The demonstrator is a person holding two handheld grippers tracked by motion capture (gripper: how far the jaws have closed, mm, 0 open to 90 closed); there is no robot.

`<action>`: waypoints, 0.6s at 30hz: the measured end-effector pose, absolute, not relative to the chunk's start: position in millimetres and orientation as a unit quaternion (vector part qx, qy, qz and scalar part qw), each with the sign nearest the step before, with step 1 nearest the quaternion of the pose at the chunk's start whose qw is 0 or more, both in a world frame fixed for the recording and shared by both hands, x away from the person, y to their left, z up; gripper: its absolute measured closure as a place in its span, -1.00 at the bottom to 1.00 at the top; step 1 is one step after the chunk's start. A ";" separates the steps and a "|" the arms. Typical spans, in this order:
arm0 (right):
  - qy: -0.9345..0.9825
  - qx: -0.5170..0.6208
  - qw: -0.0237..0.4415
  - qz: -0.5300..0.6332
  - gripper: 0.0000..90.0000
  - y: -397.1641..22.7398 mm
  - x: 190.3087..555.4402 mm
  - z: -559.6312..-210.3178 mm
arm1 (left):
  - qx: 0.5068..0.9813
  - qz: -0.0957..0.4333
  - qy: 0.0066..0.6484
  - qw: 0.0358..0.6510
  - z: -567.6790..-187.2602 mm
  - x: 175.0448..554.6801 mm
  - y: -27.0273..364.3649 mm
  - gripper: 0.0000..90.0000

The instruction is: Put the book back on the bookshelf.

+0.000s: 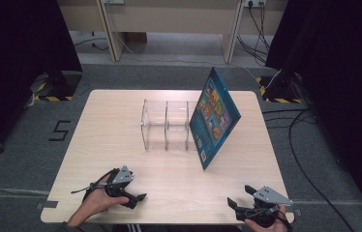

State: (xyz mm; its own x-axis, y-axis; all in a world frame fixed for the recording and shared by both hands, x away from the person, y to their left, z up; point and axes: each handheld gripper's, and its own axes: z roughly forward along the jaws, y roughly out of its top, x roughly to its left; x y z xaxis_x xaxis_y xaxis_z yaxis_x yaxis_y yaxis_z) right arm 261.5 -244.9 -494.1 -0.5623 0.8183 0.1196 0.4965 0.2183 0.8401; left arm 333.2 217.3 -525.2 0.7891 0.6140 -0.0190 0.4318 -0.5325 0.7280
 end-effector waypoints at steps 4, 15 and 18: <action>0.767 0.432 0.178 0.440 -0.62 -245.6 260.0 -496.0 | 0.867 0.121 0.302 0.378 -525.3 333.2 217.2 -1.00; 0.795 0.428 0.177 0.393 -0.61 -244.2 254.8 -501.7 | 0.867 0.121 0.302 0.378 -525.3 333.1 217.3 -1.00; 0.804 0.426 0.178 0.375 -0.61 -243.5 253.6 -504.0 | 0.867 0.120 0.302 0.378 -525.3 333.1 217.3 -1.00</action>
State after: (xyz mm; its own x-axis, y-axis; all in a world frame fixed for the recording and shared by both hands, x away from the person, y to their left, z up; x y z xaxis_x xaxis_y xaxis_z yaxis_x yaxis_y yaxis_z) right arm 253.6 -243.5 -504.0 -0.5727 0.8191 0.0329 0.5518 0.3555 0.7544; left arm 333.1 217.3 -525.3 0.7886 0.6146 -0.0194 0.4325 -0.5319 0.7280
